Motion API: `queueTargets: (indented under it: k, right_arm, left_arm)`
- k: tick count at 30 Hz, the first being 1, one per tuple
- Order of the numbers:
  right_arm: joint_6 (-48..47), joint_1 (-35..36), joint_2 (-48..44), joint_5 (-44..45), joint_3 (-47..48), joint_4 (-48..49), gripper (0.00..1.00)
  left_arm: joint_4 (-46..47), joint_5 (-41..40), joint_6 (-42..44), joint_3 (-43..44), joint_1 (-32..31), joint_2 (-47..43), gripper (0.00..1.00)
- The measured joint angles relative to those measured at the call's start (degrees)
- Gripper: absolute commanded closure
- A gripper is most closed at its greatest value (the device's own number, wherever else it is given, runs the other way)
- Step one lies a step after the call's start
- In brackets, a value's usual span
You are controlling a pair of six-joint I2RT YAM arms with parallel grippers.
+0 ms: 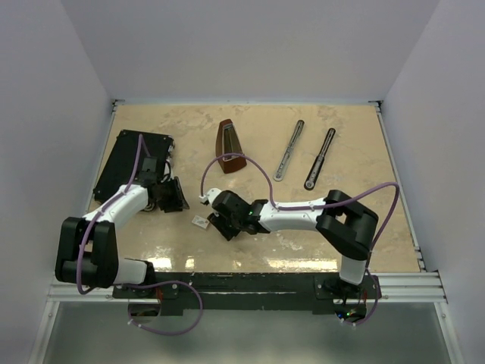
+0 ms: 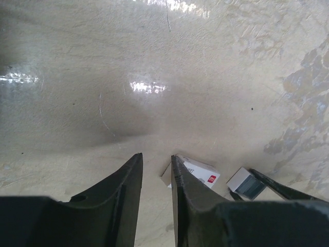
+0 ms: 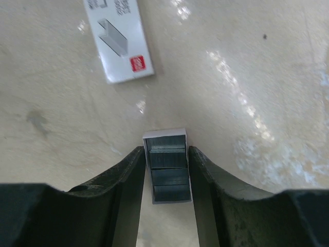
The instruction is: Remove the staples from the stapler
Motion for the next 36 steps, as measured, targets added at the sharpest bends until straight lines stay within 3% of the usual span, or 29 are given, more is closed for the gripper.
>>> queueTargets:
  k: [6, 11, 14, 16, 30, 33, 36]
  right_arm:
    - [1.2, 1.1, 2.8, -0.1, 3.5, 0.5, 0.48]
    - [1.2, 1.3, 2.7, 0.0, 3.5, 0.3, 0.48]
    - [1.2, 1.3, 2.1, -0.1, 2.6, 0.3, 0.5]
    - [1.2, 1.3, 1.2, -0.1, 1.6, 0.3, 0.56]
    - [2.0, 1.6, -1.7, 0.2, -2.2, 0.9, 0.61]
    - [2.2, 1.6, -1.7, 0.2, -2.2, 0.9, 0.7]
    - [2.4, 1.6, -1.7, 0.2, -2.2, 0.9, 0.73]
  left_arm:
    - [-0.1, 0.2, 0.0, -0.2, 0.0, 0.9, 0.68]
    - [0.6, 0.9, 0.1, -0.3, 0.0, 0.9, 0.67]
    - [1.3, 1.9, 0.1, -0.7, 0.0, 0.9, 0.67]
    - [1.4, 2.3, 0.2, -1.0, 0.0, 0.9, 0.67]
    - [0.8, 2.5, 0.1, -1.2, 0.0, 0.9, 0.63]
    - [0.2, 2.5, 0.0, -1.2, 0.0, 0.7, 0.64]
    - [0.0, 2.5, -0.3, -1.2, 0.0, 0.3, 0.64]
